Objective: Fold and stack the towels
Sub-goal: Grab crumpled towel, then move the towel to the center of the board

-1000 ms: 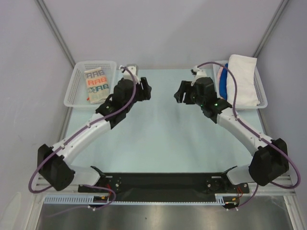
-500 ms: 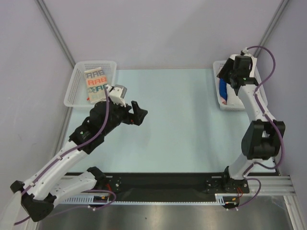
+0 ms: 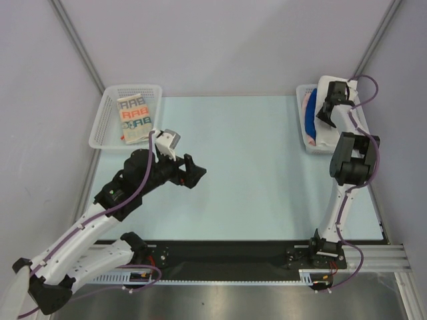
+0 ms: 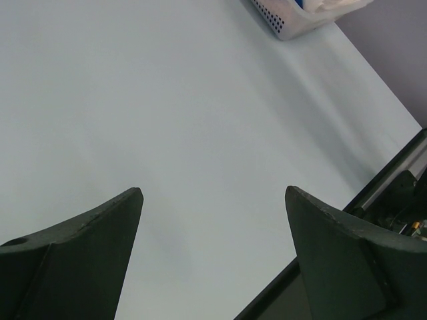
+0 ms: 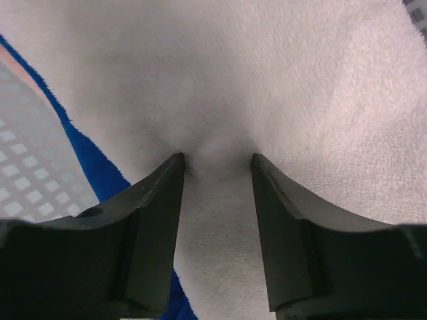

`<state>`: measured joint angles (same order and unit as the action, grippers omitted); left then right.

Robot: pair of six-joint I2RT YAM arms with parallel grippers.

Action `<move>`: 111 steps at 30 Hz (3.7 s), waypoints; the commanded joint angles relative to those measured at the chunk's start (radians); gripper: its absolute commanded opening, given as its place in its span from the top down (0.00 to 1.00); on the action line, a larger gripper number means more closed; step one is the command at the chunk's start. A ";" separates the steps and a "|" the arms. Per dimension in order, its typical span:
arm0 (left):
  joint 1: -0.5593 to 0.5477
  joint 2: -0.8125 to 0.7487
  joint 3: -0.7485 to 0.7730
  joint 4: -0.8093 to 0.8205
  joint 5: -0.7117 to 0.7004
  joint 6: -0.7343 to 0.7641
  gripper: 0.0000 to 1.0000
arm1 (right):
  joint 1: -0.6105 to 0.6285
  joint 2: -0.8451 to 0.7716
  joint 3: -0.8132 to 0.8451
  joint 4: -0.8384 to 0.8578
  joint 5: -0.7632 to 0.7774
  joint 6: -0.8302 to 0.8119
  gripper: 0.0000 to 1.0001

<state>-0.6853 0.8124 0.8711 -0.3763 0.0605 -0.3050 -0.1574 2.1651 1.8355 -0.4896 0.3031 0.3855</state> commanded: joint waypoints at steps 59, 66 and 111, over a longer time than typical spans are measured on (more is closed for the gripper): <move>-0.025 0.258 -0.314 0.563 -0.093 -0.374 0.09 | 0.769 -0.751 -0.738 0.049 0.007 0.018 0.66; -0.051 0.352 -0.314 0.637 -0.100 -0.437 0.11 | 0.903 -0.581 -0.777 0.111 -0.016 0.024 0.71; -0.160 0.582 -0.256 0.732 -0.083 -0.496 0.16 | 0.860 -0.657 -0.716 0.026 -0.094 0.018 1.00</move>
<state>-0.8463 1.3876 0.5819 0.2974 -0.0219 -0.7780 0.7010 1.6020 1.0092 -0.4675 0.3099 0.3912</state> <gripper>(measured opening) 0.850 0.011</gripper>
